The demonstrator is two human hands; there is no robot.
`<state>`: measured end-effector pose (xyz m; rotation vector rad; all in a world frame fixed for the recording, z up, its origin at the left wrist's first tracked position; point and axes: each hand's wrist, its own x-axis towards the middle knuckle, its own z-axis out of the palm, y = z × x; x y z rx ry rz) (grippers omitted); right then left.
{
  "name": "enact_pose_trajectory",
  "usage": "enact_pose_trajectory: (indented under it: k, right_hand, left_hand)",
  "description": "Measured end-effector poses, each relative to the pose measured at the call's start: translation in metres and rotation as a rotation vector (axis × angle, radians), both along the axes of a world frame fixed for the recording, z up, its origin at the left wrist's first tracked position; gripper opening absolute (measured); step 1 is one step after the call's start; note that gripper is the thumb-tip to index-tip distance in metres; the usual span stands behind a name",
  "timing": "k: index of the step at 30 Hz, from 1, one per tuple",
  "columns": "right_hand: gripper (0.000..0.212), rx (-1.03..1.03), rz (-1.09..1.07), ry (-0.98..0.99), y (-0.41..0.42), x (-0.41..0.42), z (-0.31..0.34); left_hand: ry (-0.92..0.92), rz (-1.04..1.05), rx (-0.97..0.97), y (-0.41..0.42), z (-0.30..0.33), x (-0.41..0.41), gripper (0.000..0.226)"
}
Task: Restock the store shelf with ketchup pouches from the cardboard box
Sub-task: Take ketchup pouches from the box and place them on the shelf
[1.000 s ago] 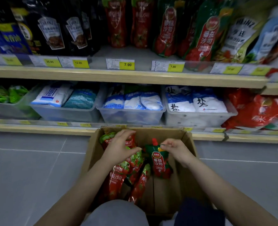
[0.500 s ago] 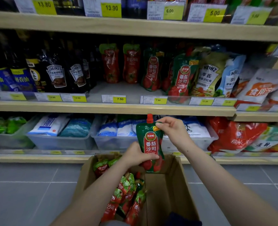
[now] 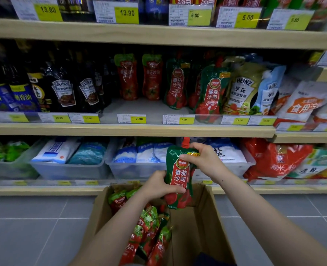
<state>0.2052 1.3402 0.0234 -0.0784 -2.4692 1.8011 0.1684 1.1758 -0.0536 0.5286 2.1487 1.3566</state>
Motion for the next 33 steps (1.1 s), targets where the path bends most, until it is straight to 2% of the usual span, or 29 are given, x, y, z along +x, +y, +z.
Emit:
enact_pose_trajectory:
  k: [4, 9, 11, 15, 20, 27, 29, 33]
  right_hand:
    - [0.021, -0.062, -0.004, 0.007, 0.003, -0.005, 0.005]
    - [0.015, -0.026, -0.019, 0.025, 0.0, -0.012, 0.006]
    - [0.011, -0.019, -0.035, 0.047, 0.0, -0.015, 0.012]
    - [0.005, -0.032, -0.036, 0.098, 0.001, -0.02, 0.035]
    - [0.013, -0.143, -0.065, 0.157, 0.014, -0.023, 0.055]
    - [0.014, -0.14, -0.034, 0.31, 0.024, -0.054, 0.125]
    - [0.012, -0.115, -0.004, 0.363, 0.024, -0.064, 0.136]
    - [0.023, 0.002, -0.028, 0.407, 0.022, -0.085, 0.12]
  left_hand:
    - [-0.043, 0.013, 0.025, -0.01, -0.012, -0.001, 0.069]
    - [0.098, 0.093, -0.003, -0.005, -0.012, 0.002, 0.067]
    - [0.133, 0.137, 0.101, -0.003, -0.005, -0.002, 0.065]
    - [0.217, 0.154, 0.206, 0.006, 0.02, -0.017, 0.042]
    - [0.321, 0.176, 0.255, 0.014, 0.048, -0.04, 0.037]
    - [0.496, 0.151, 0.341, 0.025, 0.118, -0.088, 0.033]
    - [0.552, 0.174, 0.371, 0.028, 0.136, -0.104, 0.031]
    - [0.634, 0.218, 0.422, 0.035, 0.154, -0.131, 0.029]
